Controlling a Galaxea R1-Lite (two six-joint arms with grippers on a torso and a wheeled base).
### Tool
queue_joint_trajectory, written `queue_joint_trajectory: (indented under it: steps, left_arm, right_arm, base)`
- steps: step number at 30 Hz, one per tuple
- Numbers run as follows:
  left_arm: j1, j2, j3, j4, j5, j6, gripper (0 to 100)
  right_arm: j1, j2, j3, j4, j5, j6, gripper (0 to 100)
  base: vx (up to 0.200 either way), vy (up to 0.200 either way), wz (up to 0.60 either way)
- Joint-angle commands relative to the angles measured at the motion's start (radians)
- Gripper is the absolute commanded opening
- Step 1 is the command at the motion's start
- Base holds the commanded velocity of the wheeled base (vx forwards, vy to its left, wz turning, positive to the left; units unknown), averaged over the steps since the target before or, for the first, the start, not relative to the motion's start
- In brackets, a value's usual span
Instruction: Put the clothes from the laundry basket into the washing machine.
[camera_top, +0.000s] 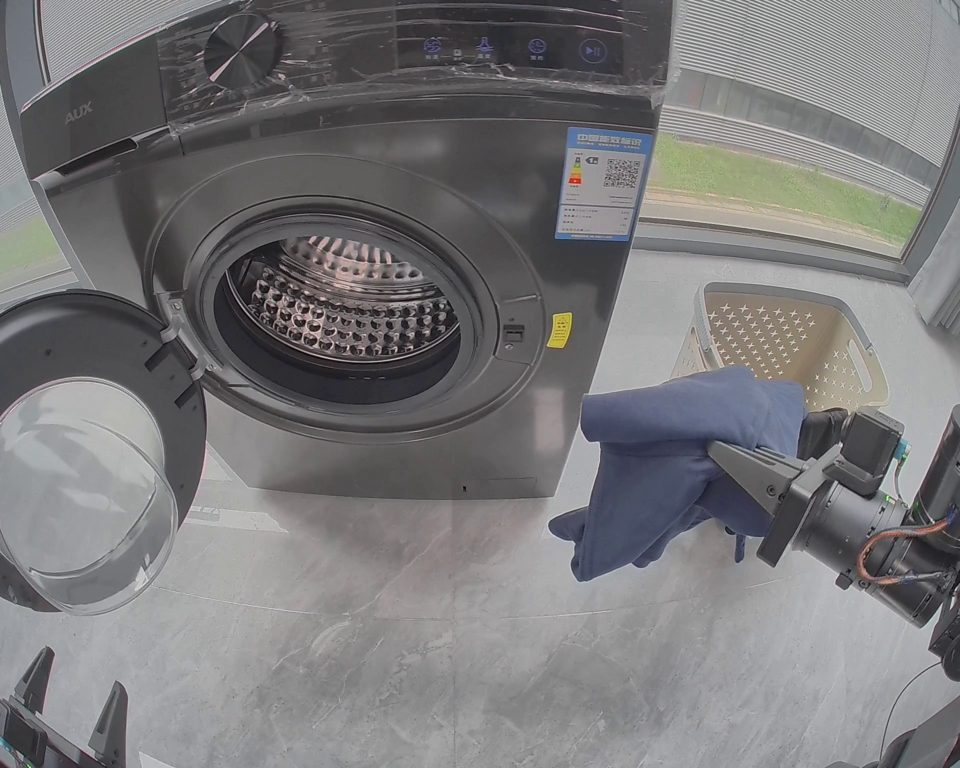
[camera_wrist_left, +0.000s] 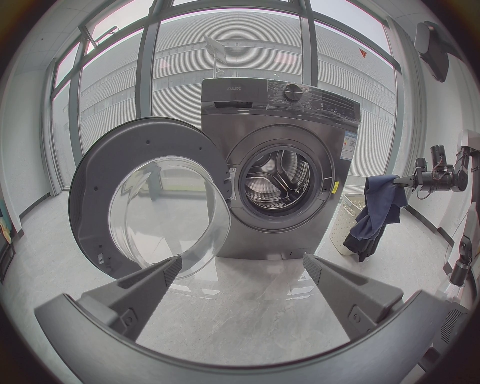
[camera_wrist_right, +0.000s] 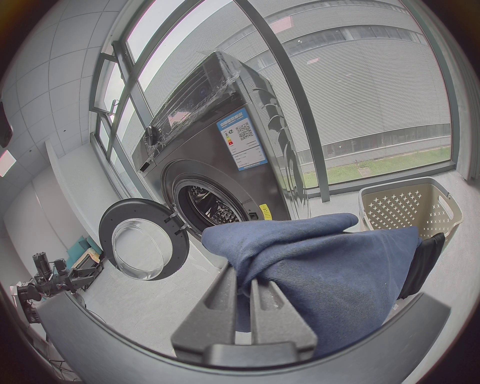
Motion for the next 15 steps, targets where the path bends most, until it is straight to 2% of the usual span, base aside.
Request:
queue_joint_trajectory:
  steps: [1, 6, 15]
  left_arm:
    - [0.0, -0.015, 0.015, 0.0, 0.0, 0.0, 100]
    - [0.0, -0.015, 0.015, 0.0, 0.0, 0.0, 100]
    - [0.0, -0.015, 0.015, 0.0, 0.0, 0.0, 100]
  right_arm:
    - [0.0, 0.001, 0.0, -0.001, 0.0, 0.0, 0]
    - [0.0, 0.001, -0.002, -0.001, 0.0, 0.0, 0]
    - [0.0, 0.001, 0.0, 0.001, 0.0, 0.0, 0]
  base:
    - [0.0, 0.2, 0.0]
    - [0.0, 0.2, 0.0]
    - [0.0, 0.0, 0.0]
